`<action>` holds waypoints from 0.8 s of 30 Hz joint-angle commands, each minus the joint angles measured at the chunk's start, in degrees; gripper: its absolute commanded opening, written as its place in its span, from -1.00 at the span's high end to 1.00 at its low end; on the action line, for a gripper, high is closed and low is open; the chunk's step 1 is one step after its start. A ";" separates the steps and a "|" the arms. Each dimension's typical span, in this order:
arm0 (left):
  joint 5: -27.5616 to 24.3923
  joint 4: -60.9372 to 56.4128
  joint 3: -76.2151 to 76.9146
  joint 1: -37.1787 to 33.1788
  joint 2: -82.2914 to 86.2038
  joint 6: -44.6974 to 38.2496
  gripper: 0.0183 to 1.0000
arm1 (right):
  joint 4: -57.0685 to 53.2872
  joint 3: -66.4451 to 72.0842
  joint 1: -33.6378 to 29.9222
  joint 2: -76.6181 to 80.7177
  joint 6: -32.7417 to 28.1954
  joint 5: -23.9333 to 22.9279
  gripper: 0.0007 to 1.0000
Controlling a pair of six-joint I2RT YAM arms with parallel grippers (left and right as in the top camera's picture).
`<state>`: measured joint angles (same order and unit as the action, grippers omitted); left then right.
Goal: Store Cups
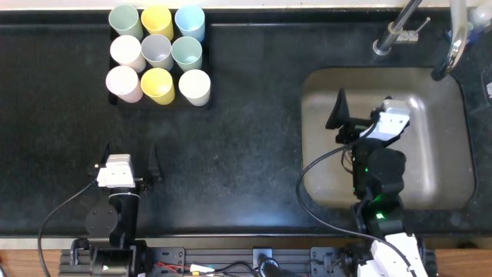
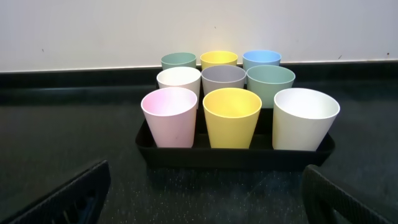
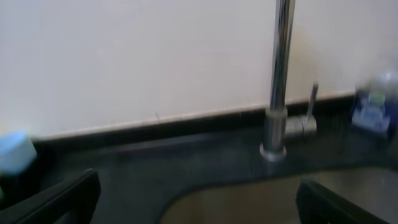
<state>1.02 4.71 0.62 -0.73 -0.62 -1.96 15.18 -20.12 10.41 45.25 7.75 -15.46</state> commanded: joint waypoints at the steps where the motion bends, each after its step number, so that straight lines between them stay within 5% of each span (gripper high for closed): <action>1: -0.52 0.04 -0.17 0.37 0.46 -1.05 -1.00 | 4.11 6.29 -0.33 -0.81 0.42 -0.68 -0.99; 10: -0.55 0.04 -0.17 0.37 0.46 -1.05 -1.00 | 4.50 18.38 -4.52 -18.82 0.42 -0.66 -1.00; 16: -0.55 0.04 -0.17 0.37 0.46 -1.05 -1.00 | -18.93 19.85 -4.61 -35.95 0.37 -0.61 -0.99; 24: -0.52 0.04 -0.17 0.37 0.46 -1.05 -1.00 | -18.18 19.85 -4.94 -44.54 0.39 -0.66 -1.00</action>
<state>1.02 4.73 0.62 -0.73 -0.62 -1.96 -3.09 -1.04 5.98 3.60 7.79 -15.88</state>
